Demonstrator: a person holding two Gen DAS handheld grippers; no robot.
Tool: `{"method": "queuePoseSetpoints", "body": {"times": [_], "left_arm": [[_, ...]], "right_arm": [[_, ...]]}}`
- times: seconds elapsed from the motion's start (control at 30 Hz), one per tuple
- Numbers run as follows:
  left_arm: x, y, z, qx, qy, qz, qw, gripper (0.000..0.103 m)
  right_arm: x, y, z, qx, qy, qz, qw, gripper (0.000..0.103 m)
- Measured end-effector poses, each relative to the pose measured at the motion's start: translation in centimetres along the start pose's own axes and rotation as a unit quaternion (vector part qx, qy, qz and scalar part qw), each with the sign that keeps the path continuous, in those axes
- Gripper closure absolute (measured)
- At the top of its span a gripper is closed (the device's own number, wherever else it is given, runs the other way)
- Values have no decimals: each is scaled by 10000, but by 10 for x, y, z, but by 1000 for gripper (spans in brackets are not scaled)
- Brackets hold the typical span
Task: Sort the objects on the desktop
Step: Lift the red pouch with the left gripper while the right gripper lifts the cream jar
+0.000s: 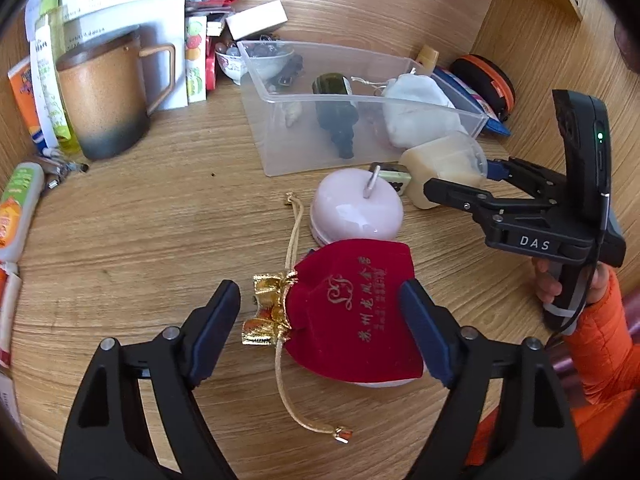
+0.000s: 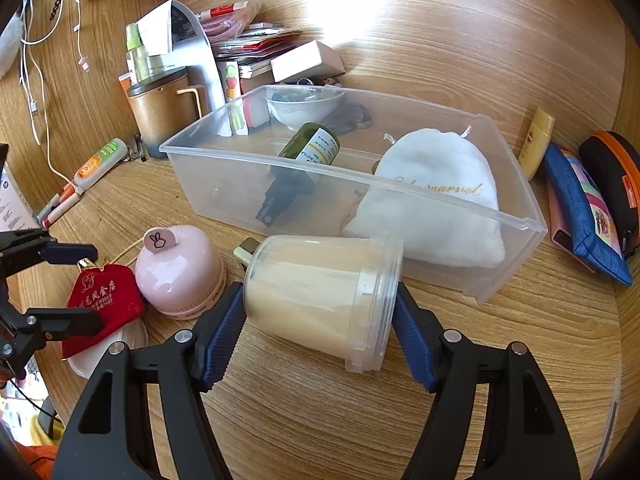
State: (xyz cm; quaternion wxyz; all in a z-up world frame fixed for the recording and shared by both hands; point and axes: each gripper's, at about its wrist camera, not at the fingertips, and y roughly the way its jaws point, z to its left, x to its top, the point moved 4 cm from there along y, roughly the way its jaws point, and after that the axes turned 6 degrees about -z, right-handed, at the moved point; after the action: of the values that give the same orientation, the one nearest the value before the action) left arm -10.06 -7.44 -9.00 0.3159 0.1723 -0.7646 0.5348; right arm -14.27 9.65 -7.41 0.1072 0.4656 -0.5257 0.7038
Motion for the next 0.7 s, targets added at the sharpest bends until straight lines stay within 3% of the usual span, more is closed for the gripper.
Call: {"method": "queuePoseSetpoints", "body": {"times": [0.1, 0.27, 0.43, 0.7], "left_arm": [[0, 0, -2, -218, -78, 18, 9997, 32], [0, -1, -8, -172, 29, -42, 9998, 39], [6, -4, -6, -111, -6, -208, 9997, 64], [12, -4, -6, -95, -36, -285, 9995, 72]], "right_arm": [[-2, -5, 0, -18, 16, -7, 10000, 38], [-6, -14, -1, 24, 76, -25, 10000, 39], [-9, -23, -2, 44, 113, -75, 9999, 41], [-11, -38, -1, 170, 134, -160, 9996, 41]]}}
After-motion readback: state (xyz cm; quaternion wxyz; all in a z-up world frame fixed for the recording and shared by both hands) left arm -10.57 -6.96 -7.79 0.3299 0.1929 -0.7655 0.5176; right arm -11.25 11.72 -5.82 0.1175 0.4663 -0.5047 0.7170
